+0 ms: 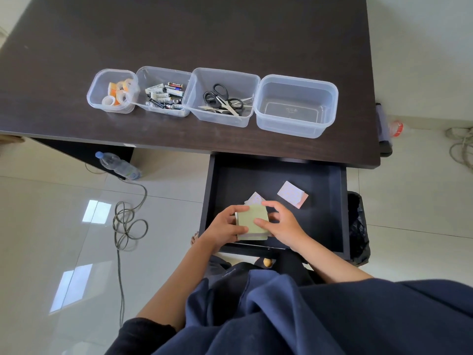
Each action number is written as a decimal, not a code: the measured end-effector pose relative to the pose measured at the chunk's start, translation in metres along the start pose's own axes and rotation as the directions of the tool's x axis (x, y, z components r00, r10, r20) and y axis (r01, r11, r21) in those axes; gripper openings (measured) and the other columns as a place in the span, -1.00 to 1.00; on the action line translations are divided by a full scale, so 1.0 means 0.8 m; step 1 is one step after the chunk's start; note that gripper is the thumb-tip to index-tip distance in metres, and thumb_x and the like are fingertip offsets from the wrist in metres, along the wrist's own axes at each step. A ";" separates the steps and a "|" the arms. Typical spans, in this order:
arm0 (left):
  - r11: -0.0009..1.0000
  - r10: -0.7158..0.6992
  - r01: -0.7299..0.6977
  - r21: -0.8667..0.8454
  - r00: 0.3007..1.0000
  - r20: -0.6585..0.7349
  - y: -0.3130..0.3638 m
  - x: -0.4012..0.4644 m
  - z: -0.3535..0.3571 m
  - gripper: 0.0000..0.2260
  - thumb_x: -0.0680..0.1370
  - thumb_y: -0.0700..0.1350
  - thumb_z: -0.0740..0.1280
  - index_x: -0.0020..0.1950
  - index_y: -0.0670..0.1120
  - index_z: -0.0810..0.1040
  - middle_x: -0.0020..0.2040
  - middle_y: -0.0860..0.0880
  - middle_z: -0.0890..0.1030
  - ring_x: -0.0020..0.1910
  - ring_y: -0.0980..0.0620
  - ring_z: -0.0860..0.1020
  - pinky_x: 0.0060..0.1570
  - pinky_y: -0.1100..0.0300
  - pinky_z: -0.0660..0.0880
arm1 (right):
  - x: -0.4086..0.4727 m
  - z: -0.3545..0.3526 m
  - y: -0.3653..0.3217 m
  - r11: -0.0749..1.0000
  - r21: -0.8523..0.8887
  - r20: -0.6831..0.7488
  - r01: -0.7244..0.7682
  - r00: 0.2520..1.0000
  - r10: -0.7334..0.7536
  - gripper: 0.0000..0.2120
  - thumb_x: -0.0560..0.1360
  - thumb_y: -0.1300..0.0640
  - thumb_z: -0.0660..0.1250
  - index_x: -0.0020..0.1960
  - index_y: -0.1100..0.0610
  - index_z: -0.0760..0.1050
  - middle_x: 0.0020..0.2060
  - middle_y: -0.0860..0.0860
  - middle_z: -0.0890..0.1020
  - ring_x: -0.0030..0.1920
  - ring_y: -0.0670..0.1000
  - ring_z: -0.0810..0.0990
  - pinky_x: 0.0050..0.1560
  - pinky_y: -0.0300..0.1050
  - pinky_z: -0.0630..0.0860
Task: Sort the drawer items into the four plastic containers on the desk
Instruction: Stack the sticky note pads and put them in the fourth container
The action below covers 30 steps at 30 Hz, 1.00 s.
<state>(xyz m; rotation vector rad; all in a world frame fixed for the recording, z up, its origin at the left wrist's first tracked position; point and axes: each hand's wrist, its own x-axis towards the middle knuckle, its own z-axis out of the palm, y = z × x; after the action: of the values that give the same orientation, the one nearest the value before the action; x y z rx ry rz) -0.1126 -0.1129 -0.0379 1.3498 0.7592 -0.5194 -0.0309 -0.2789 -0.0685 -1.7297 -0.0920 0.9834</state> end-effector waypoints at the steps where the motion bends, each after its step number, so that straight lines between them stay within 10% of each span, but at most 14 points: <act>1: 1.000 0.000 0.000 0.007 1.000 -0.021 -0.003 -0.002 -0.002 -0.57 0.49 -0.36 0.36 0.25 0.04 0.47 0.08 -0.15 0.55 0.00 -0.05 0.56 -0.07 0.09 0.58 | 0.005 0.003 0.004 0.999 -0.033 -0.024 0.003 1.000 -0.004 -0.59 0.42 0.09 0.48 0.22 -0.02 0.44 0.03 -0.03 0.62 0.06 -0.04 0.59 -0.11 -0.25 0.52; 13: 1.000 -0.008 0.012 0.015 0.956 -0.293 -0.027 -0.012 -0.035 -0.54 0.47 -0.35 0.38 0.19 0.13 0.44 0.25 -0.15 0.40 0.21 -0.19 0.44 0.04 -0.11 0.60 | 0.065 0.023 0.028 0.823 -0.474 -0.347 -0.314 0.925 0.153 -0.55 0.41 0.04 0.45 0.24 0.08 0.41 0.23 0.07 0.41 0.20 0.13 0.47 0.10 0.02 0.49; 20: 0.999 0.003 0.008 0.037 0.956 -0.292 -0.028 -0.016 -0.039 -0.54 0.48 -0.34 0.38 0.18 0.17 0.43 0.29 -0.12 0.38 0.27 -0.17 0.40 0.10 -0.08 0.58 | 0.060 0.026 0.027 0.851 -0.382 -0.384 -0.359 0.900 0.207 -0.77 0.43 0.10 0.43 -0.08 0.29 0.58 0.07 0.19 0.57 0.12 0.19 0.54 -0.03 -0.01 0.50; 26: 0.999 -0.020 0.031 0.033 0.961 -0.276 -0.026 -0.015 -0.039 -0.54 0.48 -0.33 0.38 0.16 0.19 0.45 0.26 -0.11 0.39 0.21 -0.16 0.43 0.01 -0.04 0.61 | 0.052 0.019 0.031 0.925 -0.118 -0.344 -0.360 0.889 0.302 -0.70 0.39 0.15 0.48 0.09 0.21 0.58 -0.11 0.02 0.64 -0.02 0.06 0.62 0.01 -0.09 0.54; 30: 0.998 -0.021 0.036 0.047 0.961 -0.274 -0.025 -0.014 -0.039 -0.55 0.48 -0.33 0.38 0.18 0.18 0.44 0.23 -0.10 0.40 0.17 -0.13 0.44 -0.01 -0.01 0.62 | 0.044 0.021 0.022 0.948 0.035 -0.227 -0.316 0.921 0.316 -0.82 0.43 0.20 0.43 0.03 0.19 0.60 -0.20 0.05 0.62 -0.29 -0.05 0.54 -0.32 -0.22 0.46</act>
<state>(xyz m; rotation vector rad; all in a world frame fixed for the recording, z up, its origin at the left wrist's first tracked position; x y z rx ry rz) -0.1405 -0.0869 -0.0441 1.4787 0.9983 -0.3800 -0.0259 -0.2554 -0.1042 -1.8852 0.3477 1.0032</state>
